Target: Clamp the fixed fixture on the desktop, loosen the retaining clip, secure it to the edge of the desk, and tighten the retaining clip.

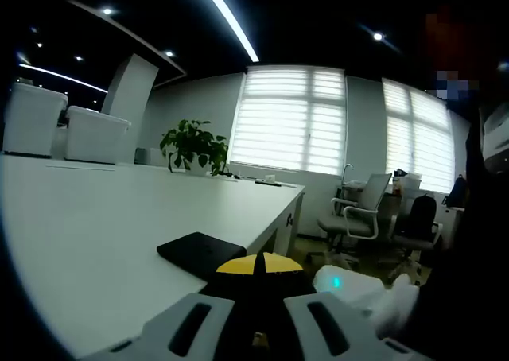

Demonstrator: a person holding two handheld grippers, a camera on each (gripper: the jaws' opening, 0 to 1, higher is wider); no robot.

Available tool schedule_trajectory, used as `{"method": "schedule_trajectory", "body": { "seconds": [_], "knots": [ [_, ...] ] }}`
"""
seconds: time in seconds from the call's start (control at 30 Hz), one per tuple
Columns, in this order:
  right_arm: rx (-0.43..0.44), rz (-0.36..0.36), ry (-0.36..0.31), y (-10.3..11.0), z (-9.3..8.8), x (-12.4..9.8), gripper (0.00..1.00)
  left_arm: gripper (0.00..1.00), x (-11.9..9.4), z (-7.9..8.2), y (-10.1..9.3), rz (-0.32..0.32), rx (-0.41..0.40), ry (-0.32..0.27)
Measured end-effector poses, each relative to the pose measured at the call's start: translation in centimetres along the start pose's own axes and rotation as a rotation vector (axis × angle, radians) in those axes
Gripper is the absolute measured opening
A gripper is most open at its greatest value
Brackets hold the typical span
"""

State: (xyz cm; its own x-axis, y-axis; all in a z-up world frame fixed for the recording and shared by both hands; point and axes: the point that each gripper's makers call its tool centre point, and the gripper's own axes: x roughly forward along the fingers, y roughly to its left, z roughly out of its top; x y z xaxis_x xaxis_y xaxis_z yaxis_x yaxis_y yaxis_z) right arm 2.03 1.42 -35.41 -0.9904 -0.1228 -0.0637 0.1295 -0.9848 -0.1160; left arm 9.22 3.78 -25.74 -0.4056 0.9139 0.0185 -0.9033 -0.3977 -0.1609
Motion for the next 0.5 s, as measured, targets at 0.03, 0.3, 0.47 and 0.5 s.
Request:
{"method": "schedule_trajectory", "body": {
  "seconds": [0.03, 0.3, 0.47, 0.5],
  "knots": [
    [0.006, 0.000, 0.003, -0.1, 0.0, 0.0, 0.28, 0.01, 0.0, 0.0, 0.0, 0.000, -0.002, 0.000],
    [-0.029, 0.125, 0.031, 0.4, 0.1, -0.8, 0.27, 0.01, 0.0, 0.0, 0.1, 0.002, -0.001, -0.002],
    [-0.022, 0.369, 0.012, 1.3, 0.4, -1.6, 0.27, 0.01, 0.1, 0.0, 0.1, 0.002, 0.002, -0.003],
    [-0.039, 0.423, -0.010, 1.5, 0.6, -1.7, 0.27, 0.01, 0.1, 0.0, 0.1, 0.003, 0.004, -0.002]
  ]
}}
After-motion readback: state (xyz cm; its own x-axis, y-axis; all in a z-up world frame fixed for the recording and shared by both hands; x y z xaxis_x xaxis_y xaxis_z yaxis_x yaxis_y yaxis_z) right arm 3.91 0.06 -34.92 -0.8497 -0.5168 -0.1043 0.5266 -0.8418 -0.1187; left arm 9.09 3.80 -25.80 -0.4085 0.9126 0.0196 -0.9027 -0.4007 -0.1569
